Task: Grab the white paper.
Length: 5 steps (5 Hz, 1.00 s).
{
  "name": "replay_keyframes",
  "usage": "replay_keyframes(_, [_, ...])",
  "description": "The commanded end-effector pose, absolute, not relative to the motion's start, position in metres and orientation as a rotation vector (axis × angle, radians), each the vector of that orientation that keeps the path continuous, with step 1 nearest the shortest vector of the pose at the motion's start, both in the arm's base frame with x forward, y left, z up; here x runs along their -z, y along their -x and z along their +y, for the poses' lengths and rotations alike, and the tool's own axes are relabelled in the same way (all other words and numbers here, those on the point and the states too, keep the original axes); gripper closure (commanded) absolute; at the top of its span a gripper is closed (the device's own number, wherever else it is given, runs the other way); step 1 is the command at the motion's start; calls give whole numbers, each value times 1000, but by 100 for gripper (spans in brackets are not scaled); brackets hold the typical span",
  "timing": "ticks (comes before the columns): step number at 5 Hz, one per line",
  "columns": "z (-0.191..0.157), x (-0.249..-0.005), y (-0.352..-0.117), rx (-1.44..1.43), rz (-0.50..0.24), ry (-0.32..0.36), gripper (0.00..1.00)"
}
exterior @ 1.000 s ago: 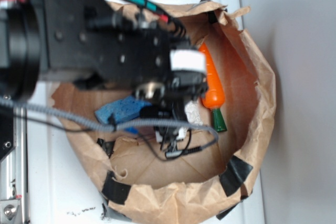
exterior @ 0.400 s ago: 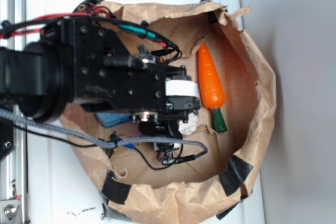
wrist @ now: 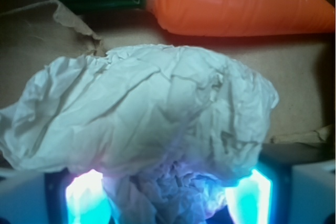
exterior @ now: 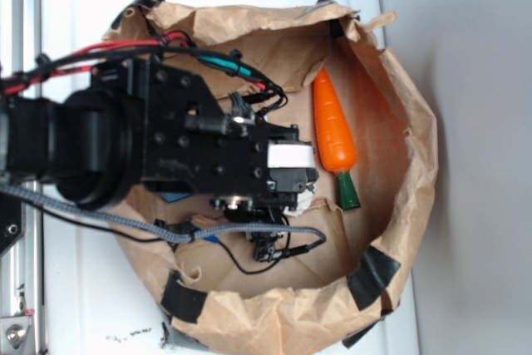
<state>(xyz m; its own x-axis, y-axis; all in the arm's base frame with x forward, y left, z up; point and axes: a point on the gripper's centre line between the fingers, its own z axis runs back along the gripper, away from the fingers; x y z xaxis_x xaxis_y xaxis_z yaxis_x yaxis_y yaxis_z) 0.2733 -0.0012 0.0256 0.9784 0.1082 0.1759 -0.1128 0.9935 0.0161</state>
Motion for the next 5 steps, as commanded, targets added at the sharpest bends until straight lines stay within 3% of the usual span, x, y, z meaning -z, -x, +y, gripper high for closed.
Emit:
replay_keyframes(1, [2, -82, -282, -128, -194, 50, 100])
replay_keyframes(2, [10, -122, -276, -130, -188, 101, 100])
replay_keyframes(3, [10, -159, -266, -188, -244, 65, 100])
replay_keyframes(4, [3, -177, -259, -170, -230, 22, 100])
replay_keyframes(5, [-4, -180, -254, -45, -305, -10, 84])
